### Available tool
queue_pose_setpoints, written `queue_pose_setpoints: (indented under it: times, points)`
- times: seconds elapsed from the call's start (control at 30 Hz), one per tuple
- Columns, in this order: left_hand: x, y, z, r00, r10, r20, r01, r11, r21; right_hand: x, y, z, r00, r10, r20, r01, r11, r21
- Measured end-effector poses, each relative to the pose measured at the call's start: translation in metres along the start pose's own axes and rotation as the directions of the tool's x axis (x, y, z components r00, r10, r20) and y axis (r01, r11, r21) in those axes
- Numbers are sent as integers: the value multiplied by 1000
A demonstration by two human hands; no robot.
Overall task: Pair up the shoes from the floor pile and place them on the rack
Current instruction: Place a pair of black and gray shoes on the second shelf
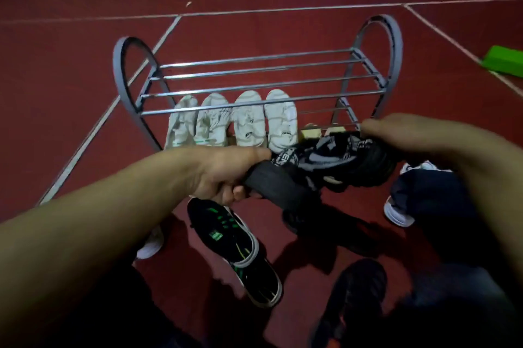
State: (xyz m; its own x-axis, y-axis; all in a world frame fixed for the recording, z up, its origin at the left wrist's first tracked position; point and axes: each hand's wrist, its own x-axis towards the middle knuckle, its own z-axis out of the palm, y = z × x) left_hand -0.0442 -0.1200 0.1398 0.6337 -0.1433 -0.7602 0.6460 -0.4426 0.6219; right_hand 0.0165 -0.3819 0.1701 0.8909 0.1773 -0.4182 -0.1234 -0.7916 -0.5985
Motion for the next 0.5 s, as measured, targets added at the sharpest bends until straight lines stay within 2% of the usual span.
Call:
queue_pose_setpoints:
  times: [0.1,0.17,0.27,0.33,0.5]
  points:
    - [-4,14,8,998,37,55,-29,989,-145,-7,7,-17,992,14,-124,8,985,172]
    - [0,20,18,997,63,52,-49,971,-235,-6,11,-18,986,73,-148,-28,959,284]
    - [12,21,35,994,97,-50,-108,938,-328,4,20,-1,985,170,4,-153,878,453]
    - [19,20,49,991,82,-108,-116,926,-360,12,29,10,972,212,101,-230,780,582]
    - [37,29,61,992,2,-127,-72,832,-550,52,38,24,950,281,139,-283,579,765]
